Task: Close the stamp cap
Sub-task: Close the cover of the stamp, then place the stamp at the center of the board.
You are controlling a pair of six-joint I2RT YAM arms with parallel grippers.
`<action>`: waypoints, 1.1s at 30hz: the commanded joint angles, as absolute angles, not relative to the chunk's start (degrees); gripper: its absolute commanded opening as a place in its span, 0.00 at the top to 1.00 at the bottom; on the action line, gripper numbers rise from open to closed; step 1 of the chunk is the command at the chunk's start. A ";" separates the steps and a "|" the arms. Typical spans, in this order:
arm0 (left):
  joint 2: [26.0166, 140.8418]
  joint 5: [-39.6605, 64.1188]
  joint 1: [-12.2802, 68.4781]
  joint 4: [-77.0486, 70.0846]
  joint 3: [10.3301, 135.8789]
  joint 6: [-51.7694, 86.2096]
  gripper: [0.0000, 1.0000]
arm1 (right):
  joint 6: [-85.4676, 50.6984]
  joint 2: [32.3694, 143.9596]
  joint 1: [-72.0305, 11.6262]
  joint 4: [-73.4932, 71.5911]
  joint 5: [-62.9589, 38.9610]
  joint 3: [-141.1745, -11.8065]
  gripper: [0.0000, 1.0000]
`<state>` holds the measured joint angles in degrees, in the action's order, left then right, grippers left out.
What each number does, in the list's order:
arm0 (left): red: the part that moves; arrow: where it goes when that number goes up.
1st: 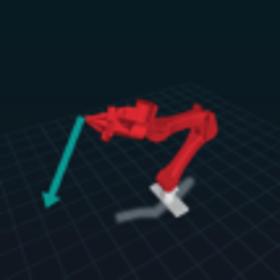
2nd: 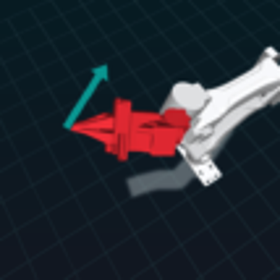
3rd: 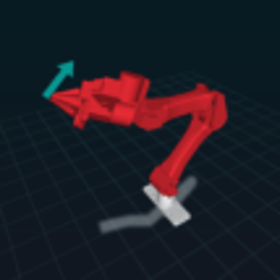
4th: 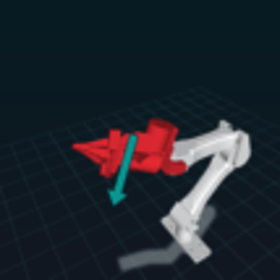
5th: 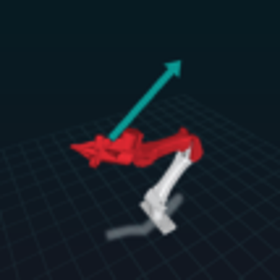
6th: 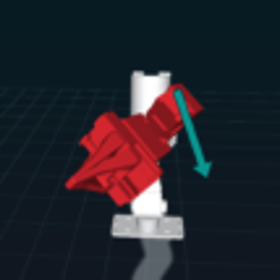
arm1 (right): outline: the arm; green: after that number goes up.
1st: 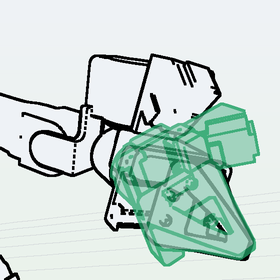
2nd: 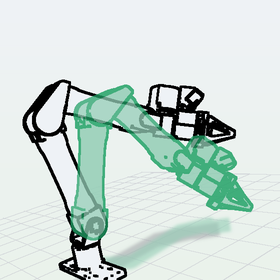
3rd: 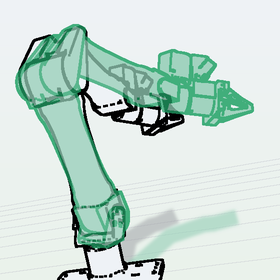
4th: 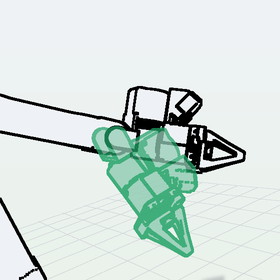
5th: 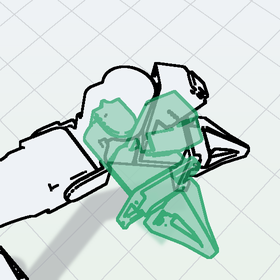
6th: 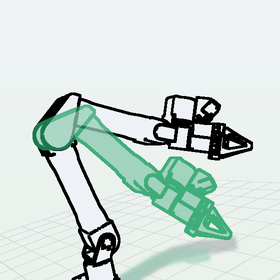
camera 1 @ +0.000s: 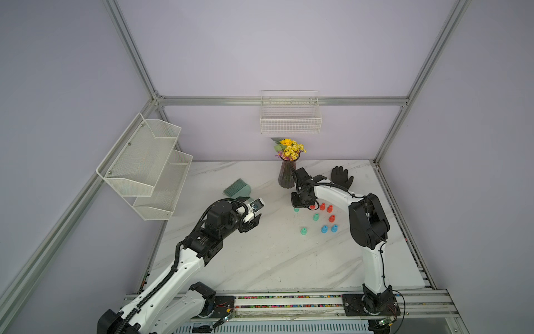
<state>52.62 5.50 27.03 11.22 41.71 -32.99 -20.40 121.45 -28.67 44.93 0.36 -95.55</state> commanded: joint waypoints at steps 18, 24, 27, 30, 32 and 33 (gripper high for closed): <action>52.48 5.89 26.92 9.09 42.65 -32.43 0.22 | -18.38 122.32 -28.96 46.49 -2.22 -93.51 0.97; 52.47 5.71 26.89 9.14 42.70 -32.50 0.22 | -18.19 121.19 -29.00 46.68 -0.37 -92.84 0.98; 52.52 5.70 26.89 9.21 42.70 -32.52 0.22 | -17.25 122.84 -29.50 48.82 2.84 -93.81 0.98; 52.49 5.58 26.89 9.18 42.71 -32.52 0.22 | -16.86 124.57 -30.62 50.68 7.45 -94.71 0.98; 52.38 5.53 26.89 9.32 42.67 -32.54 0.22 | -16.37 126.19 -31.38 52.31 9.60 -95.87 0.98; 52.46 5.46 26.89 9.36 42.71 -32.52 0.22 | -16.20 126.92 -31.74 52.96 10.60 -96.37 0.98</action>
